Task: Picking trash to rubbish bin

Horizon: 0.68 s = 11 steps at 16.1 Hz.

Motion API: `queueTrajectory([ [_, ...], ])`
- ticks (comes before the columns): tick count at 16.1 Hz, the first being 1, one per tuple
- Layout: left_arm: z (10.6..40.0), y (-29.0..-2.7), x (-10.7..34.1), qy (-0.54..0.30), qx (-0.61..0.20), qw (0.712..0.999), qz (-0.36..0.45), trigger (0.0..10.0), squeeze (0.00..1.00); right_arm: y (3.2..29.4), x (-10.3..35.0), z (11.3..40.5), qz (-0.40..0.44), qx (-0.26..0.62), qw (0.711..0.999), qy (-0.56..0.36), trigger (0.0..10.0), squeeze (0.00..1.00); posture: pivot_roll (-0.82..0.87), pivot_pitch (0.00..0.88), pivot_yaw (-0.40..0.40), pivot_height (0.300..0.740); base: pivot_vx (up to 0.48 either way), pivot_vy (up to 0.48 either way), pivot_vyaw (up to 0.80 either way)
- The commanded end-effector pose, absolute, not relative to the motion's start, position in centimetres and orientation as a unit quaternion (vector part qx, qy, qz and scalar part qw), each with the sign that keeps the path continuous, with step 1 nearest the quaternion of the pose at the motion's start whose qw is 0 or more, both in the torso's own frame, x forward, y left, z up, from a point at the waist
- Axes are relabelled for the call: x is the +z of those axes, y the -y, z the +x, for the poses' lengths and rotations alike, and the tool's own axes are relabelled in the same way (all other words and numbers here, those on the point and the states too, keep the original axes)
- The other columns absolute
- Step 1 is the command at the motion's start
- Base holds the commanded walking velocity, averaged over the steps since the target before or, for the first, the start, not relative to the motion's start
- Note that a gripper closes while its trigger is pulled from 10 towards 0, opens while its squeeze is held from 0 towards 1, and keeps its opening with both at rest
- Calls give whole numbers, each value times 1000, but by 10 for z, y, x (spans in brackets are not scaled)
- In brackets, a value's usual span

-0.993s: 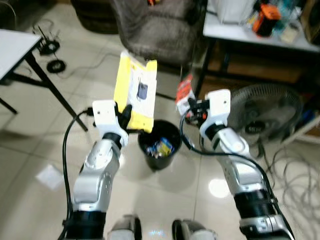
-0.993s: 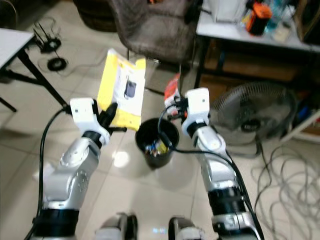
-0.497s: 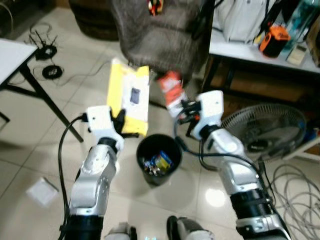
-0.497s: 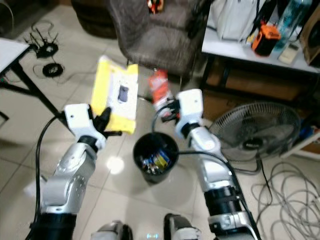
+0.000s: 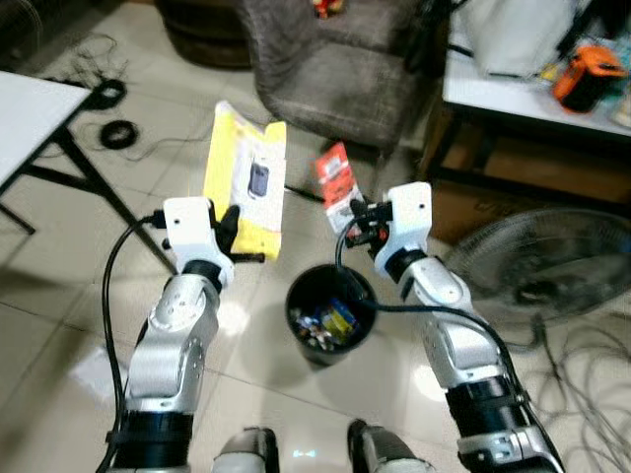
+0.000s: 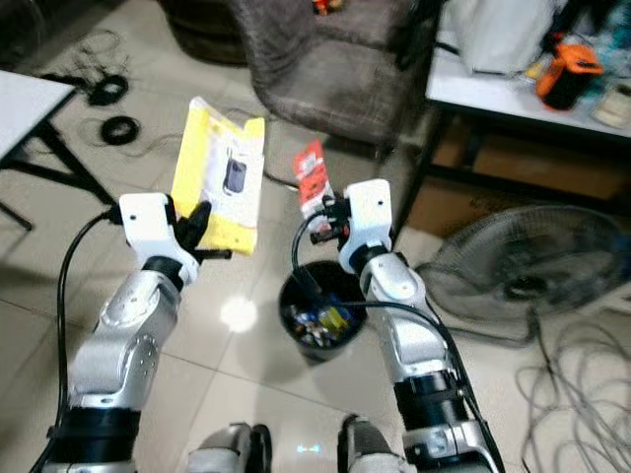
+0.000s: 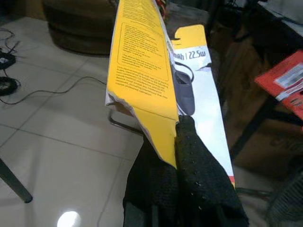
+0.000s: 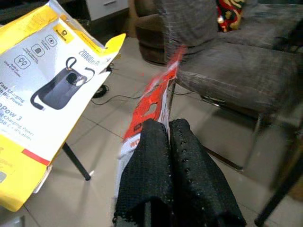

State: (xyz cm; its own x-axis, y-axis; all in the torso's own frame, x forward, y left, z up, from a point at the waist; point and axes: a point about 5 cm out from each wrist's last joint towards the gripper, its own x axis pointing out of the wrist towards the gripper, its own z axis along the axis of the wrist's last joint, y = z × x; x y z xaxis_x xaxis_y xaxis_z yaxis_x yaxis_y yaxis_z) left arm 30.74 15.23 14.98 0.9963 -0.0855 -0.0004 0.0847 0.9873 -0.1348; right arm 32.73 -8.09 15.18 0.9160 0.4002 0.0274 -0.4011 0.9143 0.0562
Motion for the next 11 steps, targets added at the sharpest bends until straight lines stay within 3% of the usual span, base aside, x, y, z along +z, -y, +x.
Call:
queueTrajectory([
  [1,303,-154,146,-11,-41,997,-70,10000,0,76,155,328,24,215,976,16,10000,0,-69,233,6,740,0,0,0],
  [5,299,-148,140,-21,-50,996,-73,10000,0,76,154,327,29,208,978,16,10000,0,-55,236,8,740,0,0,0],
  [11,298,-159,139,-29,-41,997,-64,10000,0,73,149,324,33,204,978,7,10000,0,-49,246,22,740,0,0,-800],
])
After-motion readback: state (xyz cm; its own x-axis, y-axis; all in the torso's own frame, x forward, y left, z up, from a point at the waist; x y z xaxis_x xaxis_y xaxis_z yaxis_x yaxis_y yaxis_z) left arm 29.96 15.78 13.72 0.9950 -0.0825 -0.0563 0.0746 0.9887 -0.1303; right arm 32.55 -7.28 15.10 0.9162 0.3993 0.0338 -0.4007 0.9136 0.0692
